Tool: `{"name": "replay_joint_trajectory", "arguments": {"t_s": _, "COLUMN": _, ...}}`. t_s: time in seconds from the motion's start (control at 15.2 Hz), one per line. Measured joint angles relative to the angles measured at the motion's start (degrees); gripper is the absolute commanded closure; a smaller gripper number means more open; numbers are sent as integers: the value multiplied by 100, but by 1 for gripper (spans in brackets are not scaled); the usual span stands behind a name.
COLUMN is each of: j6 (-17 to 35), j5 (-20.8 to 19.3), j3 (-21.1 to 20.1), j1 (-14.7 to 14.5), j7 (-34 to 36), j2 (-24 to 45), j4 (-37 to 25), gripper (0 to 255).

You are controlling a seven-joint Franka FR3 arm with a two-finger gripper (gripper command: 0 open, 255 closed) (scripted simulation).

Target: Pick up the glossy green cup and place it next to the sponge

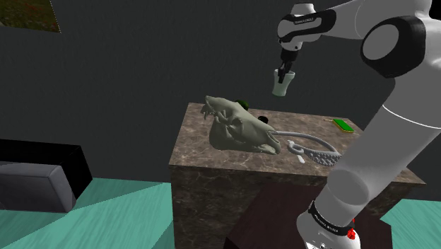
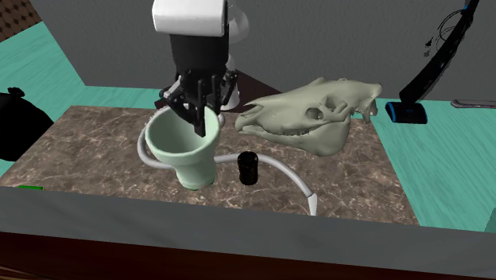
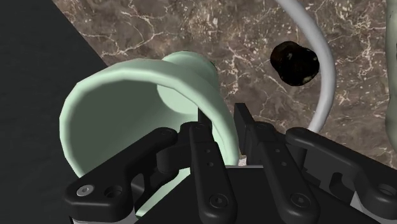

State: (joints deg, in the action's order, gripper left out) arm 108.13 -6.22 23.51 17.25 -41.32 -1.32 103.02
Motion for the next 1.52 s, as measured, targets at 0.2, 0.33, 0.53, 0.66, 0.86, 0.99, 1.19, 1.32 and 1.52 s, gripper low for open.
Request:
{"name": "replay_joint_trajectory", "arguments": {"t_s": 0.2, "j6": 168, "j5": -120, "j3": 156, "j1": 152, "j7": -259, "j2": -333, "j4": 446, "gripper": 255}}
{"name": "replay_joint_trajectory", "arguments": {"t_s": 0.33, "j6": 249, "j5": -156, "j3": 281, "j1": 261, "j7": -471, "j2": -441, "j4": 600, "gripper": 255}}
{"name": "replay_joint_trajectory", "arguments": {"t_s": 0.53, "j6": 411, "j5": -245, "j3": 482, "j1": 433, "j7": -789, "j2": -655, "j4": 917, "gripper": 255}}
{"name": "replay_joint_trajectory", "arguments": {"t_s": 0.66, "j6": 512, "j5": -286, "j3": 606, "j1": 533, "j7": -987, "j2": -748, "j4": 1079, "gripper": 255}}
{"name": "replay_joint_trajectory", "arguments": {"t_s": 0.86, "j6": 618, "j5": -362, "j3": 833, "j1": 714, "j7": -1349, "j2": -912, "j4": 1285, "gripper": 255}}
{"name": "replay_joint_trajectory", "arguments": {"t_s": 0.99, "j6": 671, "j5": -387, "j3": 982, "j1": 817, "j7": -1584, "j2": -963, "j4": 1356, "gripper": 255}}
{"name": "replay_joint_trajectory", "arguments": {"t_s": 1.19, "j6": 835, "j5": -434, "j3": 1250, "j1": 996, "j7": -1983, "j2": -1052, "j4": 1546, "gripper": 255}}
{"name": "replay_joint_trajectory", "arguments": {"t_s": 1.32, "j6": 947, "j5": -369, "j3": 1453, "j1": 1081, "j7": -2288, "j2": -952, "j4": 1538, "gripper": 255}}
{"name": "replay_joint_trajectory", "arguments": {"t_s": 1.52, "j6": 1080, "j5": -344, "j3": 1726, "j1": 1232, "j7": -2704, "j2": -937, "j4": 1613, "gripper": 255}}
